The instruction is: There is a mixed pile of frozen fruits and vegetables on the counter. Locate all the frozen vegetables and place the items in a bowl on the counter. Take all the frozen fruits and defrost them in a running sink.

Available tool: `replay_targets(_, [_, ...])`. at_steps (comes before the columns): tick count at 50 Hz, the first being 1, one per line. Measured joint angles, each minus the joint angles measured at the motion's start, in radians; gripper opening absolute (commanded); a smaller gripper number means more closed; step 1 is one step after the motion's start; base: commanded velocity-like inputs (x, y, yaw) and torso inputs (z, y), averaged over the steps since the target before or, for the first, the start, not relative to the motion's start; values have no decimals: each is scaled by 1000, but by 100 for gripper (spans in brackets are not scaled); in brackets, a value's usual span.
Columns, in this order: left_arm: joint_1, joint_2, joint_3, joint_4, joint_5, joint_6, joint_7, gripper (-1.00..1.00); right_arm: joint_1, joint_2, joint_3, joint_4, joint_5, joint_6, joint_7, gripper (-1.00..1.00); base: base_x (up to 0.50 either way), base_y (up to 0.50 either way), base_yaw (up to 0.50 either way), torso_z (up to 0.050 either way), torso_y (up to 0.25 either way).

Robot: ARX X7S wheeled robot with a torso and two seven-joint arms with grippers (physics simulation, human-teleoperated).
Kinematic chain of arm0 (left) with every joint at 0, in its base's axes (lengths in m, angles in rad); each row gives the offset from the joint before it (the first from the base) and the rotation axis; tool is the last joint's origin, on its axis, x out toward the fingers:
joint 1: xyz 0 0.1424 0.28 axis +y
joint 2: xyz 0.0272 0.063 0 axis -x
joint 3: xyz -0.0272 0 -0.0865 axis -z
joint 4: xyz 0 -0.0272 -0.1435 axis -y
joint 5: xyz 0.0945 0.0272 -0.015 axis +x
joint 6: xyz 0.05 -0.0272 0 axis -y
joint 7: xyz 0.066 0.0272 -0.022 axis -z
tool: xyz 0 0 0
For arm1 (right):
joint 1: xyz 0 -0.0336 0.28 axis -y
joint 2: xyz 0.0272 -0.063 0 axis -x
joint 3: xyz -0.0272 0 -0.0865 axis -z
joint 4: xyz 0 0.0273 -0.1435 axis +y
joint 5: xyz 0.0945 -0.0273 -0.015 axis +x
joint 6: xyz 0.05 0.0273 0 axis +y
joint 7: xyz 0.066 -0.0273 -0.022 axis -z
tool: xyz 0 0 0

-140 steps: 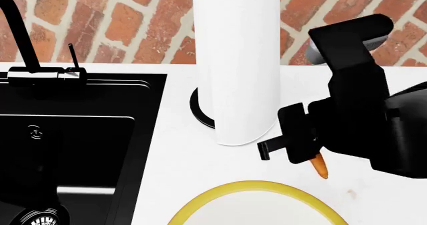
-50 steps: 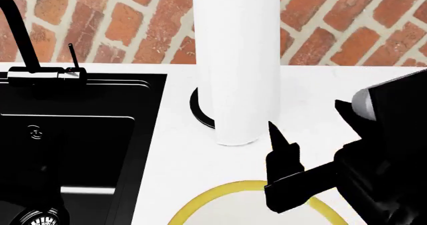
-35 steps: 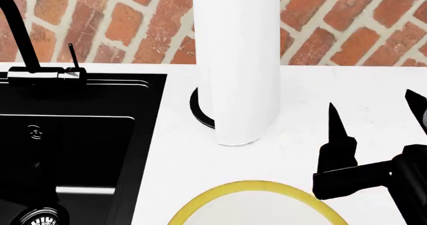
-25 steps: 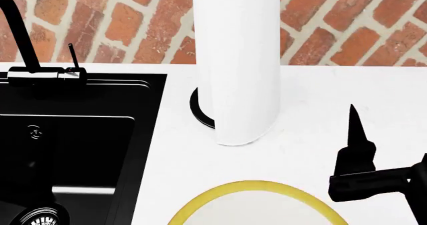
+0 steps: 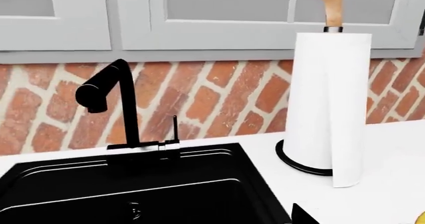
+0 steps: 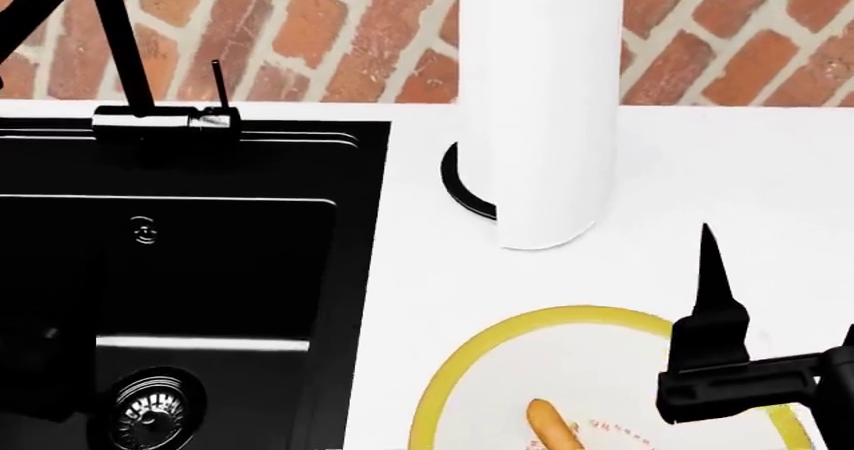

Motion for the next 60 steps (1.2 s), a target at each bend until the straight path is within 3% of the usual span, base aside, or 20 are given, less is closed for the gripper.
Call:
replay_targets(47, [23, -25, 1, -12, -2, 38, 1, 100, -42, -53, -37, 4, -54, -41, -29, 100, -35, 500, 0, 0, 0])
replay_targets(60, [20, -32, 9, -15, -1, 43, -1, 100, -48, -65, -39, 14, -60, -49, -27, 100, 357, 444, 0, 0, 0])
